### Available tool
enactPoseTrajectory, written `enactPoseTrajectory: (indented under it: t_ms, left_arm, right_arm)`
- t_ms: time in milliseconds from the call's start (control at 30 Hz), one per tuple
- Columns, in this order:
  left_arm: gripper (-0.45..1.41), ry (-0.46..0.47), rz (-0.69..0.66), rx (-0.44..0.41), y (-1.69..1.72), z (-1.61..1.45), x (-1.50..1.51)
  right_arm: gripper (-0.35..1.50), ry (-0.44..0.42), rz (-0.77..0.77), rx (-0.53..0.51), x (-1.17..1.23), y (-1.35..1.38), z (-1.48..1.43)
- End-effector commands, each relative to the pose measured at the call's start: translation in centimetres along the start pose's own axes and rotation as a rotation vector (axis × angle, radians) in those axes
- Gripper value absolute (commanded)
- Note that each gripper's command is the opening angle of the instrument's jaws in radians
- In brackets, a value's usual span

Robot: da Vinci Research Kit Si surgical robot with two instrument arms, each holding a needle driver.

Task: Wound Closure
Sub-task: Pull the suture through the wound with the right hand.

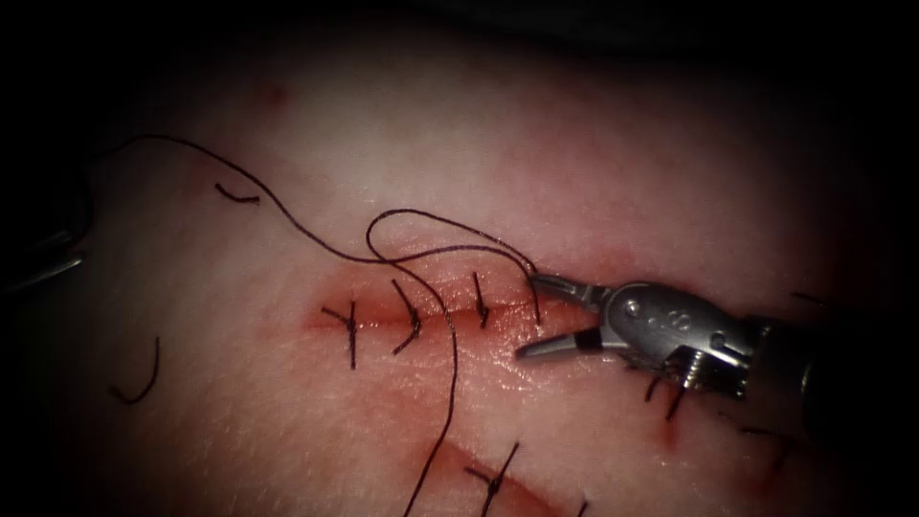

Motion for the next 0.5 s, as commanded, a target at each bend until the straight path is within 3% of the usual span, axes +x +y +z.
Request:
enactPoseTrajectory:
  t_ms: [33,67,167,200,267,367,433,467,500]
  left_arm:
    - [-0.45,0.004,0.001,-0.004,0.00,0.09,-0.03]
    - [-0.45,0.001,0.002,-0.005,0.01,0.09,-0.02]
    - [-0.45,0.001,0.004,-0.011,0.03,0.10,-0.02]
    - [-0.45,0.001,0.004,-0.010,0.03,0.10,-0.02]
    - [-0.45,0.001,0.004,-0.011,0.02,0.10,-0.02]
    - [-0.45,0.000,0.005,-0.011,0.03,0.13,-0.04]
    - [-0.45,0.000,0.007,-0.013,0.04,0.16,-0.05]
    - [-0.45,-0.004,0.010,-0.017,0.06,0.21,-0.07]
    - [-0.45,-0.004,0.010,-0.017,0.06,0.21,-0.07]
  right_arm:
    - [1.35,0.001,-0.003,0.002,-0.01,-0.02,0.12]
    - [1.28,0.001,-0.002,0.002,-0.01,-0.02,0.13]
    - [-0.18,-0.044,0.004,0.006,-0.01,-0.03,0.07]
    - [-0.35,-0.069,0.015,-0.021,-0.01,-0.03,0.03]
    - [-0.35,-0.078,0.025,-0.038,-0.01,-0.06,-0.02]
    - [-0.35,-0.156,0.051,-0.037,-0.04,-0.20,-0.13]
    - [-0.35,-0.204,0.060,-0.030,-0.07,-0.40,-0.23]
    - [-0.35,-0.209,0.053,0.021,-0.08,-0.61,-0.32]
    - [-0.35,-0.209,0.053,0.021,-0.08,-0.61,-0.32]
